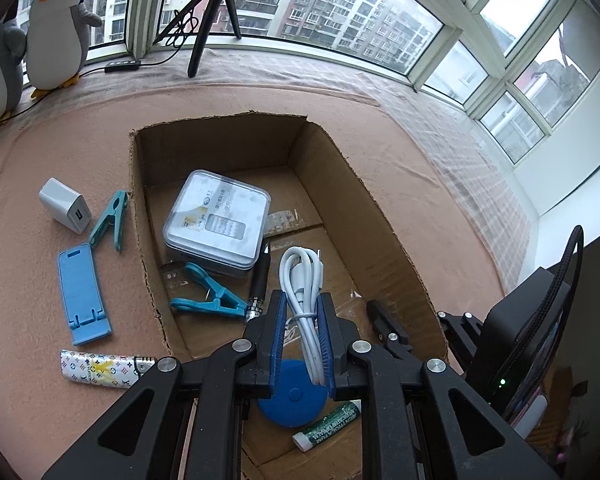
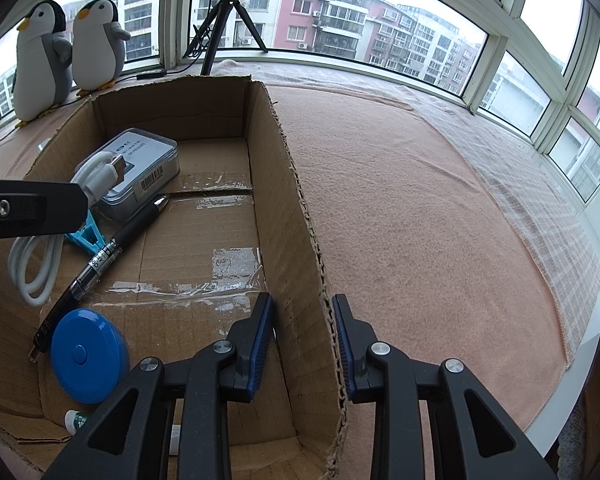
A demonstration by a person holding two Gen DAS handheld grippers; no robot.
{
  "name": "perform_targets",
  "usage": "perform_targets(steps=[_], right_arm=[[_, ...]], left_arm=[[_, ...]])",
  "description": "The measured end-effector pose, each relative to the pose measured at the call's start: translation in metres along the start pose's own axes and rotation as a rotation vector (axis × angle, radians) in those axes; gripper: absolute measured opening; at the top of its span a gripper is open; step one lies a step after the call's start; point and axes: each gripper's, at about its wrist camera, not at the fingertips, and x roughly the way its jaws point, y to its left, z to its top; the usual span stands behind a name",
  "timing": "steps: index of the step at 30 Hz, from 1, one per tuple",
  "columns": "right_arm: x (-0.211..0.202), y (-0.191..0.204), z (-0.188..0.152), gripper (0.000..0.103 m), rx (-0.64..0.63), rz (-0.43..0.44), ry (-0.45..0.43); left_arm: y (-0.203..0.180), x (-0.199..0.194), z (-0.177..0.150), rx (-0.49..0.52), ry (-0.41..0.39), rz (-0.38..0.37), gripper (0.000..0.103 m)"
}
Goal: Organize rigid objects
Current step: 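Carry the white cable into the box and open the left tool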
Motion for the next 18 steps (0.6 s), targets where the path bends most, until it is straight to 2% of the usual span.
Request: perform_targets(steps=[4, 5, 6, 8, 18], right_arm=[[0.0, 0.0, 0.0, 0.027, 0.001, 0.0, 0.0], [0.0, 0.0, 0.0, 0.027, 0.001, 0.0, 0.0], [0.0, 0.0, 0.0, 0.027, 0.001, 0.0, 0.0], [0.0, -0.001, -0.001, 0.027, 0.002, 0.001, -0.001], [0.001, 0.002, 0.004, 0.028, 0.004, 0.0, -0.002]], left_arm=[[0.001, 0.004, 0.0, -0.001, 0.007, -0.013, 0.017], [0.001, 0.004, 0.001, -0.003, 0.007, -0.016, 0.021], [0.002, 0.005, 0.001, -0.007, 0.01, -0.015, 0.041], [0.005, 0.003, 0.002, -0.027, -0.002, -0.009, 0.073], [0.006, -0.009, 0.003, -0.016, -0.038, -0.003, 0.073]])
